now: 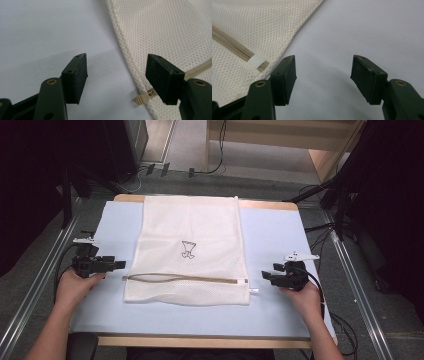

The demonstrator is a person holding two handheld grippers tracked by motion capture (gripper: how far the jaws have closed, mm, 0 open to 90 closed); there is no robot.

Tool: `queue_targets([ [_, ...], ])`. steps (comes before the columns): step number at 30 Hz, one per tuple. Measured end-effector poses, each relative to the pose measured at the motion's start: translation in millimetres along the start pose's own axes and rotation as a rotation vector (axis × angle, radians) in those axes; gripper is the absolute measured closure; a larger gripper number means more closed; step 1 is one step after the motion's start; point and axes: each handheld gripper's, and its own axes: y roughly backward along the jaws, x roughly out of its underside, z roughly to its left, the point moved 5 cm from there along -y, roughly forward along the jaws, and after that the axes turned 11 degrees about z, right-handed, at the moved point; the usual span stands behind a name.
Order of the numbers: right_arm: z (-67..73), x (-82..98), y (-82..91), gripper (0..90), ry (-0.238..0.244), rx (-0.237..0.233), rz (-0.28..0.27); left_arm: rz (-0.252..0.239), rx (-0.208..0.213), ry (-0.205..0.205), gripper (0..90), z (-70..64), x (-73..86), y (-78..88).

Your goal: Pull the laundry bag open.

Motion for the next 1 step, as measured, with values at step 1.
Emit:
queue_targets([
  [1, 0.4, 0.2, -0.2, 37.6, 0.000, 0.000, 0.004, 0.003, 0.001, 0.004, 34.4, 0.3, 0.0, -0.5],
])
